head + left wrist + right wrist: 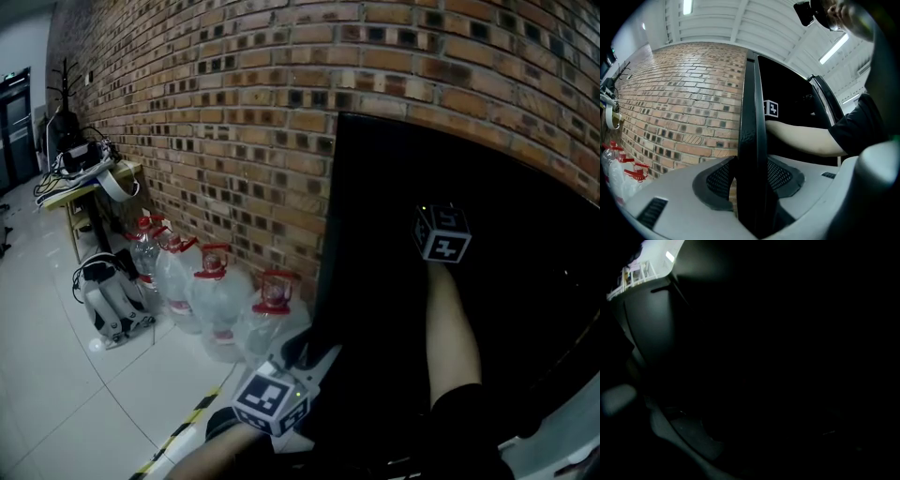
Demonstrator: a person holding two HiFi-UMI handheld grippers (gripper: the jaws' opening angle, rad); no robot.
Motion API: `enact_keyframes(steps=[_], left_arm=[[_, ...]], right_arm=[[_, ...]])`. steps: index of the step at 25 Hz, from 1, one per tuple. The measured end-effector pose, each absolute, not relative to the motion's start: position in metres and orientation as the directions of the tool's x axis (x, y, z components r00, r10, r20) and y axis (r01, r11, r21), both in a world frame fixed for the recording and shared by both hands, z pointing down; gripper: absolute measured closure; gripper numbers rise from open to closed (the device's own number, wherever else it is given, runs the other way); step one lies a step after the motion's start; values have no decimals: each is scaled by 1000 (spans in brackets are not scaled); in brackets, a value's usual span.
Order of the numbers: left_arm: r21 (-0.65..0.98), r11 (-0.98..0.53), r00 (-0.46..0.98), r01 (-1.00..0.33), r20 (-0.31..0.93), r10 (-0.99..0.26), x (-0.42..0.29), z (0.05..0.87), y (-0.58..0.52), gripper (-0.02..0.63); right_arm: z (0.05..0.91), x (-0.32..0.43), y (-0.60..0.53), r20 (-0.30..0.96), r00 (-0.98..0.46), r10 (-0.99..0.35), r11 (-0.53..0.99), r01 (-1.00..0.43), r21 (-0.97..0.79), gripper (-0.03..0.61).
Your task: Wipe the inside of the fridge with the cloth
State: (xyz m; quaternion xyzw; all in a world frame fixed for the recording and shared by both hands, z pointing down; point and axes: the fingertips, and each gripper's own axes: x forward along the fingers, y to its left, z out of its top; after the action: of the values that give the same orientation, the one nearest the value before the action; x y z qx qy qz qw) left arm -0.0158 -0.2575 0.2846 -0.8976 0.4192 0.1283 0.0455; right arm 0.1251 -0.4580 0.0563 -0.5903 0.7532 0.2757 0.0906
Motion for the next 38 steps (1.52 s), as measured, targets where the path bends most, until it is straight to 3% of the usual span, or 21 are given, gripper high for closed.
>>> enact_keyframes(steps=[6,10,21,26,31,38], left_arm=[[25,-640,611,-768,-267,-745,-16,285,-257,419],[18,-644,616,-765,-274,-739,-16,287,-258,417],[68,-631,590,-773,-288,-754,-20,282,-256,416],[64,-630,590,-774,-289,-754,-20,285,-258,416],[74,-623,580,-778,-295,-759,-21,284,-256,416],[68,-628,587,-775,-290,-756,-19,284,-255,416]], right_arm=[[65,131,-471,-434,-224,-873,95,-949,300,503],[67,138,-457,-441,-244,-864,136,-955,262,504],[105,135,-331,-486,-385,-785,367,-920,136,503],[116,106,-267,-514,-495,-700,464,-863,200,503],[130,51,-219,-463,-649,-603,590,-754,288,503],[150,9,-225,-458,-693,-557,642,-709,292,503]])
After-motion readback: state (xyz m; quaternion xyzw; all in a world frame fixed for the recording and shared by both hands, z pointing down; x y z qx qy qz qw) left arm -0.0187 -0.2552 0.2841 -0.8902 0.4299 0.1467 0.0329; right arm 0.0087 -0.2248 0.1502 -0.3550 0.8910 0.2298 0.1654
